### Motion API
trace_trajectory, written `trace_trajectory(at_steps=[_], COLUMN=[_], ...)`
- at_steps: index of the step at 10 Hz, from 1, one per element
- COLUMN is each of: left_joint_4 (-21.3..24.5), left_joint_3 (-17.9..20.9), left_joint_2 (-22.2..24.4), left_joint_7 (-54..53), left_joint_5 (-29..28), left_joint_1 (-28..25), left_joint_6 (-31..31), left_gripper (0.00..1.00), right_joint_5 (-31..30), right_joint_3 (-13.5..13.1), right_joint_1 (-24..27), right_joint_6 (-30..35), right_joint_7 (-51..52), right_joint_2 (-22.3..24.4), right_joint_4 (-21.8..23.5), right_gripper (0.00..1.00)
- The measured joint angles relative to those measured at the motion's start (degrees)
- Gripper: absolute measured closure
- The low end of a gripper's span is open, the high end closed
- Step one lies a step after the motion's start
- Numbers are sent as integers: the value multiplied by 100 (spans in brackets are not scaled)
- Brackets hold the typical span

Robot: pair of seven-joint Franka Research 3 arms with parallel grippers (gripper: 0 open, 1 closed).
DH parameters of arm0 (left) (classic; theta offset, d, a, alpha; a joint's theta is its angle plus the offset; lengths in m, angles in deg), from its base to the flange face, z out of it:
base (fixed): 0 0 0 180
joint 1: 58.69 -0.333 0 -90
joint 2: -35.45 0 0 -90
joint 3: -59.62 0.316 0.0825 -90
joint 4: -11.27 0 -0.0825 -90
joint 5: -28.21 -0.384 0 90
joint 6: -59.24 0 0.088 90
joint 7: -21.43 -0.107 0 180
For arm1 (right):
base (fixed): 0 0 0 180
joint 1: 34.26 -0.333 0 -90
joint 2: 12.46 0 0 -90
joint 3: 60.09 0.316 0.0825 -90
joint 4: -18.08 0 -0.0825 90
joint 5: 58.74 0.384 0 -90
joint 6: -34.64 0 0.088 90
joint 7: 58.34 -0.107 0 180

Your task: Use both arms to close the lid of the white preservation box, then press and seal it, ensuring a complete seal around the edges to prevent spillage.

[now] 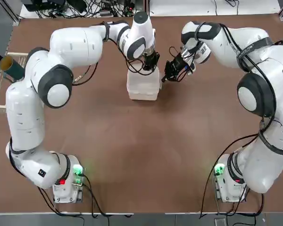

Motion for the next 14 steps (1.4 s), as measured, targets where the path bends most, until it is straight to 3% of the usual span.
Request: trace_trajectory(at_steps=[14], left_joint_4=[-36], left_joint_3=[-2], left_joint_2=[-27], left_joint_7=[0], left_joint_5=[-93], left_joint_1=[4], left_joint_6=[-8], left_gripper=[99], right_joint_5=[553], right_joint_3=[-6], right_joint_1=[-501], right_joint_6=[-894], right_joint_7=[126], right_joint_2=[-163], right_joint_4=[153], right_gripper=[97])
